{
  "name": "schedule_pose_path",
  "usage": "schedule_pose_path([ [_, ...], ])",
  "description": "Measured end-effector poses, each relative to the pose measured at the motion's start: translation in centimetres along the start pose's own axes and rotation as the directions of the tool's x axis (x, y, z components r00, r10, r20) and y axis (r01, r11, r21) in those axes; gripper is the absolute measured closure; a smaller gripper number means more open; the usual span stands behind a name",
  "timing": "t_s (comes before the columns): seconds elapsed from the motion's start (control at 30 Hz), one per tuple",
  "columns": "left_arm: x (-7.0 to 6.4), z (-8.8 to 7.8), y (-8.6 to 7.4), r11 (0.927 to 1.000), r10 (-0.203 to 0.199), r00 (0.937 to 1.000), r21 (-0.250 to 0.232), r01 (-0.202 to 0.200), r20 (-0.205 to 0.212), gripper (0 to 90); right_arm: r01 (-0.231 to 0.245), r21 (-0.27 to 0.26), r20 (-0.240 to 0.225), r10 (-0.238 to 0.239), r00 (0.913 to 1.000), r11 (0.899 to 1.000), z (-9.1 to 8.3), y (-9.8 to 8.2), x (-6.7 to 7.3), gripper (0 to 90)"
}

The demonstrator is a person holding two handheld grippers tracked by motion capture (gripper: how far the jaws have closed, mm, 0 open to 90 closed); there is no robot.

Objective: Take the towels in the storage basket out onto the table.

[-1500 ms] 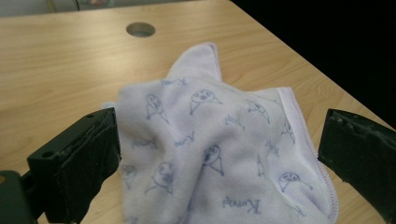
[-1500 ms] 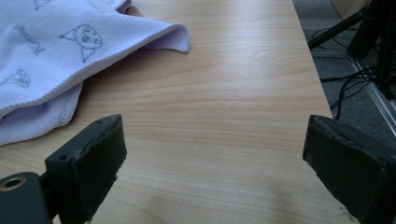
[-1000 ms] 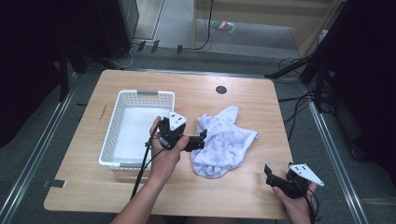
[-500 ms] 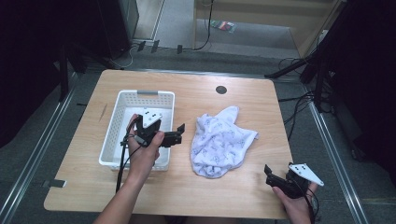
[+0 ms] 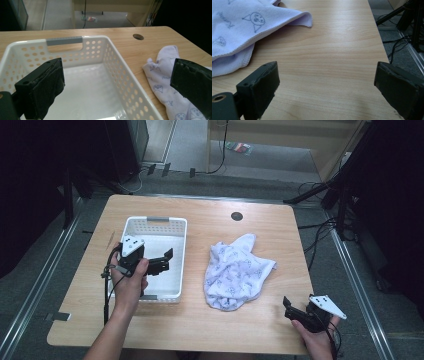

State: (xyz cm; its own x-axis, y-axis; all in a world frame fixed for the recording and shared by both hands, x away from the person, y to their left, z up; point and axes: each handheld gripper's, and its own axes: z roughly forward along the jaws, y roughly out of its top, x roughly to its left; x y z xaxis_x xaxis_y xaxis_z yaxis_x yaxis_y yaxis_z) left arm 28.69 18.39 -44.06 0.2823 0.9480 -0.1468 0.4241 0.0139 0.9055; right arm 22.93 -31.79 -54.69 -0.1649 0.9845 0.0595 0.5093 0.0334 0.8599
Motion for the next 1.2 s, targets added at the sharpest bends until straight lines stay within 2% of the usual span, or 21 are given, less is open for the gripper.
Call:
schedule_pose_path([
  [0.23, 2.3, -1.3, -0.2, 0.9996, -0.020, 0.9995, -0.018, 0.019, -0.026, 0.0, 0.002, 0.002, 0.000, -0.002, 1.0000, 1.000, 0.0, 0.0, 0.0, 5.8],
  [0.4, 4.1, -2.5, -0.8, 0.9986, -0.029, 0.9981, -0.046, 0.026, -0.055, 0.0, 0.001, 0.002, 0.001, -0.001, 1.0000, 1.000, 0.0, 0.0, 0.0, 5.8],
  [0.53, 5.4, -3.4, -1.1, 0.9985, -0.026, 0.9965, -0.049, 0.023, -0.079, 0.0, 0.000, 0.004, 0.002, 0.000, 1.0000, 1.000, 0.0, 0.0, 0.0, 5.8],
  [0.83, 8.1, -5.0, -1.9, 0.9961, -0.058, 0.9901, -0.073, 0.049, -0.127, 0.0, 0.001, 0.006, 0.004, -0.001, 1.0000, 1.000, 0.0, 0.0, 0.0, 5.9],
  [0.93, 9.2, -5.6, -2.3, 0.9939, -0.084, 0.9885, -0.082, 0.074, -0.126, 0.0, 0.002, 0.005, 0.004, -0.002, 1.0000, 1.000, 0.0, 0.0, 0.0, 5.9],
  [1.2, 11.4, -7.0, -3.4, 0.9912, -0.099, 0.9822, -0.103, 0.084, -0.159, 0.0, 0.003, 0.007, 0.007, -0.003, 1.0000, 1.000, 0.0, 0.0, 0.1, 5.8],
])
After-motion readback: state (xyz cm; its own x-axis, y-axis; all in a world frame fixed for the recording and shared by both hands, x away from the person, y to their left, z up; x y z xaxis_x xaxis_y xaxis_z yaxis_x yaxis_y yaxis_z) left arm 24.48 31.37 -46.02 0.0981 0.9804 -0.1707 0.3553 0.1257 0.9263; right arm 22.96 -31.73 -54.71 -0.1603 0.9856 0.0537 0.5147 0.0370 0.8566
